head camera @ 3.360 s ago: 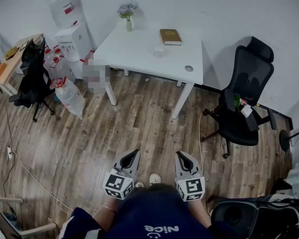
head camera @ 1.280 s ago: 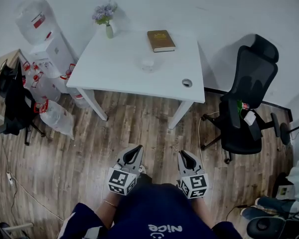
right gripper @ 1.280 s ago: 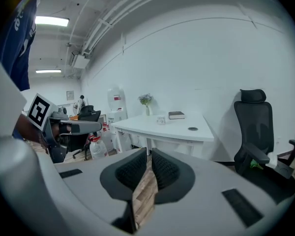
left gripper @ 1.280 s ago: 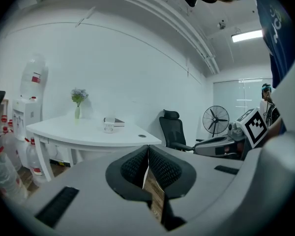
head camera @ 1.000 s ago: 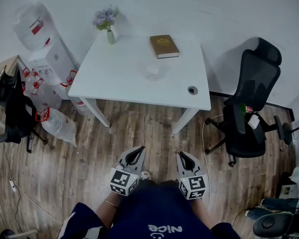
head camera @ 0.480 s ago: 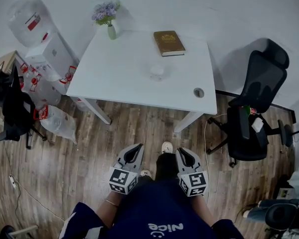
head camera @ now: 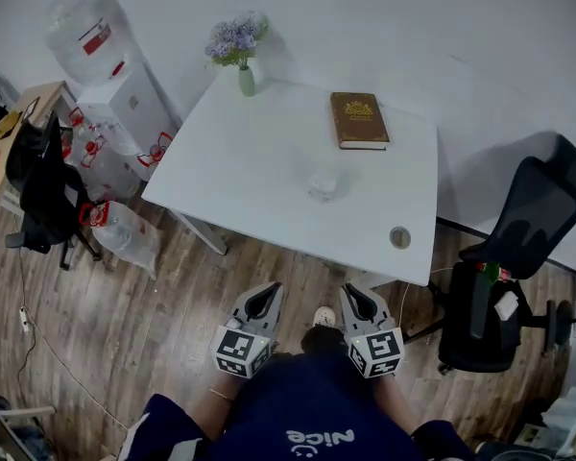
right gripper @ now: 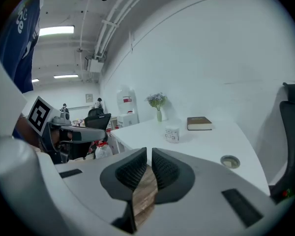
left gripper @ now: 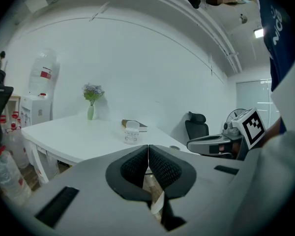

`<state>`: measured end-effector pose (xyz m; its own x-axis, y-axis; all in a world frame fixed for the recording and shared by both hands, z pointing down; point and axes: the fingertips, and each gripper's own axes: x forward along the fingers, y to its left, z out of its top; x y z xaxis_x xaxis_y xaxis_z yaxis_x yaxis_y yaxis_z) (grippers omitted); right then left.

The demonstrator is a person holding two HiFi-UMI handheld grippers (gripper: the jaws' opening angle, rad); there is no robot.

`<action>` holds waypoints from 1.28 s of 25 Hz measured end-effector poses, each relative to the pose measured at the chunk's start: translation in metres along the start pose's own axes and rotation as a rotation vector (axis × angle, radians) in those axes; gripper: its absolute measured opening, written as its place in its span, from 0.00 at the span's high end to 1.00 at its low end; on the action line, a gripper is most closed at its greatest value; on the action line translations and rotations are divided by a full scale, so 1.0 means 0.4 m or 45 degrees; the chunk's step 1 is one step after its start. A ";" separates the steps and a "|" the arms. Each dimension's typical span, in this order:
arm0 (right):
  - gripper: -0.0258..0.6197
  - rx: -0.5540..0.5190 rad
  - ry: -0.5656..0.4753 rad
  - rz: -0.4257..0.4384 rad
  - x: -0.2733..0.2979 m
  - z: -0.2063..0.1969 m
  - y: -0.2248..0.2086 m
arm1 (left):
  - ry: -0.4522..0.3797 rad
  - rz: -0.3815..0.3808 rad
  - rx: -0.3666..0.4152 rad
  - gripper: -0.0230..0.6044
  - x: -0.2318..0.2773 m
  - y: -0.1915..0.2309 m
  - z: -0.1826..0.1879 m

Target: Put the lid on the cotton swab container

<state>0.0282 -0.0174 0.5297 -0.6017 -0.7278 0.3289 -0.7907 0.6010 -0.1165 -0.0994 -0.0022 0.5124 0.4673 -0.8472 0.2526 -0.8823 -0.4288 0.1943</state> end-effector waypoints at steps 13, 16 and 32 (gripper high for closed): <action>0.87 -0.001 -0.037 0.216 0.138 0.124 -0.263 | -0.073 0.168 -0.014 0.93 0.289 0.007 0.106; 0.87 0.020 -0.080 0.204 0.161 0.165 -0.310 | -0.097 0.200 -0.007 0.93 0.330 0.031 0.132; 0.87 0.194 -0.072 0.200 0.366 0.305 -0.446 | 0.089 0.067 0.015 0.93 0.495 0.199 0.150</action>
<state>0.0674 -0.2716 0.4844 -0.7208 -0.6492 0.2430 -0.6921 0.6548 -0.3036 -0.0807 -0.2229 0.5211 0.4228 -0.8449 0.3277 -0.9061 -0.3883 0.1680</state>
